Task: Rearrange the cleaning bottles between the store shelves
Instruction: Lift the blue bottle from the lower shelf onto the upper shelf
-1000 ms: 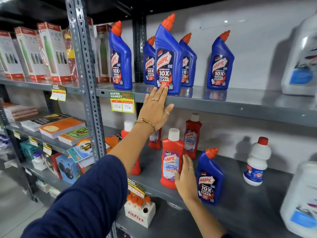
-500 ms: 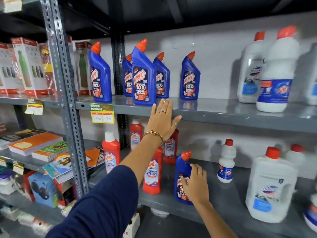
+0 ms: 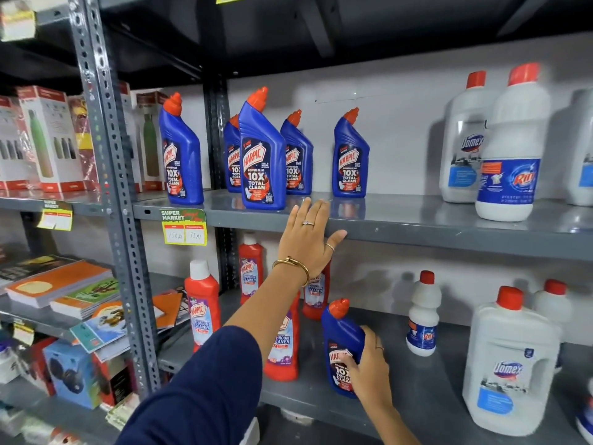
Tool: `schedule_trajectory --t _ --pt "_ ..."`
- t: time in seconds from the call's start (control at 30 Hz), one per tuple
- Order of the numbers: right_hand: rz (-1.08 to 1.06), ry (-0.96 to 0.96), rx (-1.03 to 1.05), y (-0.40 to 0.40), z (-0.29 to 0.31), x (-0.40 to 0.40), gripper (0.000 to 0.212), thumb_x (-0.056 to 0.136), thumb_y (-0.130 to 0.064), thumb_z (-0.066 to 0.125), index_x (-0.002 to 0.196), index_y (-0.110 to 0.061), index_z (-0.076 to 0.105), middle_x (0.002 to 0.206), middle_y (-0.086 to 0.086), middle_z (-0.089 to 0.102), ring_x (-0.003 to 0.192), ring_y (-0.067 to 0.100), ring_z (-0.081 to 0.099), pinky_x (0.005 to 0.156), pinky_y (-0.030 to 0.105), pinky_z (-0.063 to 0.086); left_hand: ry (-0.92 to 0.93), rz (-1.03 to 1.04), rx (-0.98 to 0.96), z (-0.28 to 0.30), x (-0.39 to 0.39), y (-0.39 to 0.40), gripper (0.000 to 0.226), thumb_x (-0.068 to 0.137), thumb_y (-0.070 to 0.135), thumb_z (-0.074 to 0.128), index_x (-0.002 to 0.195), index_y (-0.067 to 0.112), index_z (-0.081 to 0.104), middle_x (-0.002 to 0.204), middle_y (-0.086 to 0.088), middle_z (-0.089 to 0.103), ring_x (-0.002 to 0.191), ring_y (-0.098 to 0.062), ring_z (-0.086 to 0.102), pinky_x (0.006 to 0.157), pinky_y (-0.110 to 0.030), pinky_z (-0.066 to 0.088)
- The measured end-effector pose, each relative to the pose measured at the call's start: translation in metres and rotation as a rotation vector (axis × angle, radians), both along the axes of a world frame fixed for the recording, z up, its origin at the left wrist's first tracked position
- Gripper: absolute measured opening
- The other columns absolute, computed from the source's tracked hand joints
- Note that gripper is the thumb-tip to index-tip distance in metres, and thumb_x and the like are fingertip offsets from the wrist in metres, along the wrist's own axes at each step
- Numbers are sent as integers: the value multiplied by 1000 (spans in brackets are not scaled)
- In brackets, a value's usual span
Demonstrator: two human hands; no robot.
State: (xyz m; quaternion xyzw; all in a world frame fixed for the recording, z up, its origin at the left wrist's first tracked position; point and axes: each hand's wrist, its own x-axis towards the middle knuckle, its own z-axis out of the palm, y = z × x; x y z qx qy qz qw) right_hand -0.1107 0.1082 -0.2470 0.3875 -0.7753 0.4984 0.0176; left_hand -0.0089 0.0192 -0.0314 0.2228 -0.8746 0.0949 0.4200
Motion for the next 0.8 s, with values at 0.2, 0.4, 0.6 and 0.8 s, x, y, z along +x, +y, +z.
schedule_trajectory --t 0.2,0.4,0.6,0.8 --pt "-19 121 -441 27 61 12 59 77 -27 70 126 -11 42 122 13 54 106 23 53 83 29 43 -14 13 -10 -2 1 -3 62 92 45 31 139 8 15 150 -12 22 140 -27 9 112 -34 -3" --pt "27 219 -741 69 181 16 58 78 -27 68 128 -12 42 118 14 58 102 23 57 83 35 50 -72 -16 -66 -2 7 -8 63 92 44 30 140 10 8 152 -12 17 140 -26 8 112 -32 -2" --pt "105 253 -816 77 281 22 52 80 -18 67 126 -11 43 116 1 57 106 16 56 90 39 51 -13 -12 -61 -7 7 -5 71 86 52 16 140 9 4 153 -12 12 141 -24 5 112 -29 -4" --pt "136 267 -683 33 321 -1 48 77 -18 68 120 -14 48 101 -5 57 97 18 58 84 35 50 107 21 2 -17 8 -5 74 84 55 17 140 9 3 153 -11 11 140 -24 4 113 -34 0"
